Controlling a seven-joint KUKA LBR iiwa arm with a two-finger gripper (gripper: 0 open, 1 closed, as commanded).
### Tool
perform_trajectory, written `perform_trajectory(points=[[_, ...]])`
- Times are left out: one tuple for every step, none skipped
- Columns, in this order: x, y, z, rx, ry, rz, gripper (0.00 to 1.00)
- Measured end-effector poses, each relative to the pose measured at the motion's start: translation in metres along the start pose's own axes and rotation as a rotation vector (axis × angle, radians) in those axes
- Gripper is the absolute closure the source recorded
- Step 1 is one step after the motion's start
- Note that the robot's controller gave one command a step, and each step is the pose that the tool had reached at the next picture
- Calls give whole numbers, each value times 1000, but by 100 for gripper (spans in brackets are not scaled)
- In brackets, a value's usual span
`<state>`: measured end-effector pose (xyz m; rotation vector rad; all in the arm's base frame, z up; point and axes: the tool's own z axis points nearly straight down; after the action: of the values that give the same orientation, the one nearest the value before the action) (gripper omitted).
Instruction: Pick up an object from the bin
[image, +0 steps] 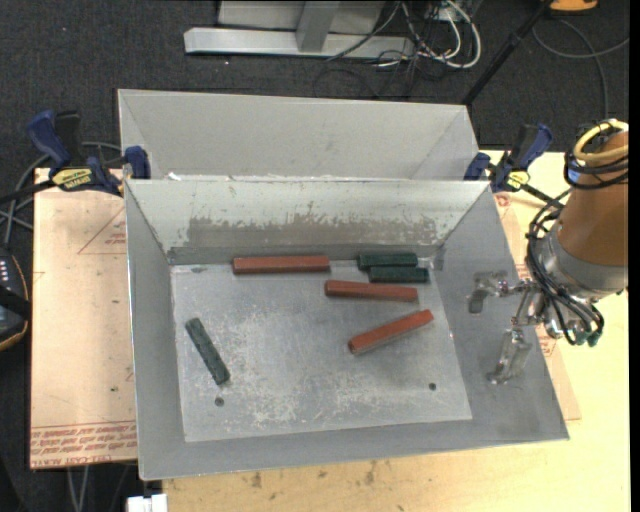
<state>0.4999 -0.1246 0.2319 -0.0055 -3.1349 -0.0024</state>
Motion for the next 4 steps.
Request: perform_trajectory(points=[[-37, 48, 154, -1, -2, -51, 0], [-118, 103, 158, -1, -15, -99, 0], [-146, 161, 160, -2, -13, 70, 0], [-147, 160, 157, 0, -15, 71, 100]])
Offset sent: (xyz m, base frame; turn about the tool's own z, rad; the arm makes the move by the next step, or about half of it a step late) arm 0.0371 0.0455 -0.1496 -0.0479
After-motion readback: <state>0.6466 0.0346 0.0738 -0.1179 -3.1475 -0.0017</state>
